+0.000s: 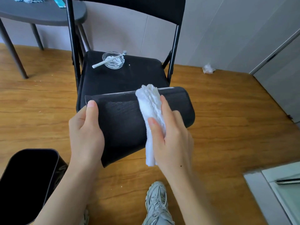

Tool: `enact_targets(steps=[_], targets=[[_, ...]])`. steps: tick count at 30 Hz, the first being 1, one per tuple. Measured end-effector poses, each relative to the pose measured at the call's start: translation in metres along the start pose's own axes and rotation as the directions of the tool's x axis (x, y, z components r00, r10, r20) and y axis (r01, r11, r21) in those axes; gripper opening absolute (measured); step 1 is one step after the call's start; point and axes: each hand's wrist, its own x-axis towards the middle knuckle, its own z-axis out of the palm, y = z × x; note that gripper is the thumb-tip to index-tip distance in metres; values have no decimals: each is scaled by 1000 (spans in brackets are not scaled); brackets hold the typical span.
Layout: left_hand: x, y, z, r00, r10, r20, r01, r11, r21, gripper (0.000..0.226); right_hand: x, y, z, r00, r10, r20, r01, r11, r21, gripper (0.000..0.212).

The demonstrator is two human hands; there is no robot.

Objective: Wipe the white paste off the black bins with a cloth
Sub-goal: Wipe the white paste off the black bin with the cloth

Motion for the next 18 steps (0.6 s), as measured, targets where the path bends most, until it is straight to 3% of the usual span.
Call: enact_targets(steps=[3,5,8,10,16,17,18], targets=[[3,-2,-1,1000,2,23,-2,1000,-5,52,1,28,-1,997,55,-50,-58,997,-55,53],[4,-3,-1,1000,5,21,-5,1000,1,52,8,52,-7,974,195,-117,-202,978,-49,51],[5,-3,-1,999,13,29,-13,1000,-14,52,18,97,-18,850,508,-138,-508,860,41,48],[5,-2,0,1000,6,21,-5,999,-42,50,19,119,-23,771,625,-125,-614,781,119,47],[4,3,-1,985,-167,-29,161,975,-152,19,26,118,-34,788,588,-183,-507,788,349,47],[5,4,-2,972,-229,-45,217,957,-195,17,30,114,-35,797,578,-175,-483,784,389,47],[5,5,-3,959,-281,-38,266,938,-224,31,34,111,-34,807,568,-161,-462,777,428,47]])
